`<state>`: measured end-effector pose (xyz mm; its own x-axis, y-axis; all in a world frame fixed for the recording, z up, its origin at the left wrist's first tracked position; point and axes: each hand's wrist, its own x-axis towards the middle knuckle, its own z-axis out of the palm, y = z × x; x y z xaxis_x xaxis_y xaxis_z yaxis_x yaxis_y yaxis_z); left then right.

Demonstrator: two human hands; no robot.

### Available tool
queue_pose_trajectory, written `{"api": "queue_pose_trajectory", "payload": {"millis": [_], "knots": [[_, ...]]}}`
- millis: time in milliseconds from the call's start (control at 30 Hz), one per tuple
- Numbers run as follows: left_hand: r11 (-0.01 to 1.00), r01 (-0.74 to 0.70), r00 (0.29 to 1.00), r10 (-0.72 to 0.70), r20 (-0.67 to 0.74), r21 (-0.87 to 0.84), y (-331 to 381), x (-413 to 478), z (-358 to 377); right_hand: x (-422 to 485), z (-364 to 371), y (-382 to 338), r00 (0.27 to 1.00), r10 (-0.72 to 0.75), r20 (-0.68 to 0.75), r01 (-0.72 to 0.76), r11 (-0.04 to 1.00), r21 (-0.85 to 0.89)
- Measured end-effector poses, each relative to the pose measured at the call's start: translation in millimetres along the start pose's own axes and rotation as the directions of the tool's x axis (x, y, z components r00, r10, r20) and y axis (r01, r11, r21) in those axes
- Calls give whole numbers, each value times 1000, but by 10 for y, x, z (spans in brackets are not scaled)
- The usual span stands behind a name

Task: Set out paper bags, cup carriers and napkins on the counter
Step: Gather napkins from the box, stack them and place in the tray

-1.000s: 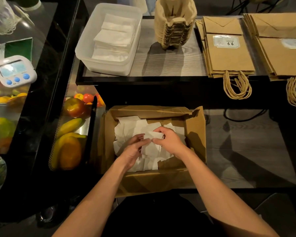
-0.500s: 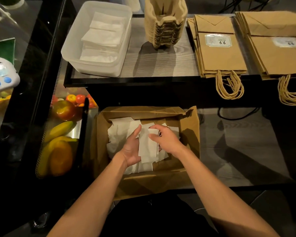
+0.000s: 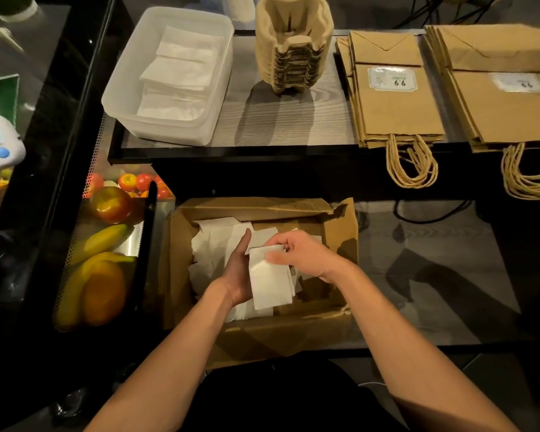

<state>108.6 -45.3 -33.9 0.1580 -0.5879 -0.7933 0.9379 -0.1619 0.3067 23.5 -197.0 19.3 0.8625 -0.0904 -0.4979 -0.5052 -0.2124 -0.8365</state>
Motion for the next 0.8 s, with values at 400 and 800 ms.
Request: {"api": "queue_pose_trajectory", "payload": {"millis": [400,800], "knots": [[995,-38,998,34,43,87,-48,49,16,93,88,200,995,40,-90,-52,990,-131],[996,-2,993,12,116,-90,39,65,144,379,-85,455,883,177,-435,-213,977,-33]]}}
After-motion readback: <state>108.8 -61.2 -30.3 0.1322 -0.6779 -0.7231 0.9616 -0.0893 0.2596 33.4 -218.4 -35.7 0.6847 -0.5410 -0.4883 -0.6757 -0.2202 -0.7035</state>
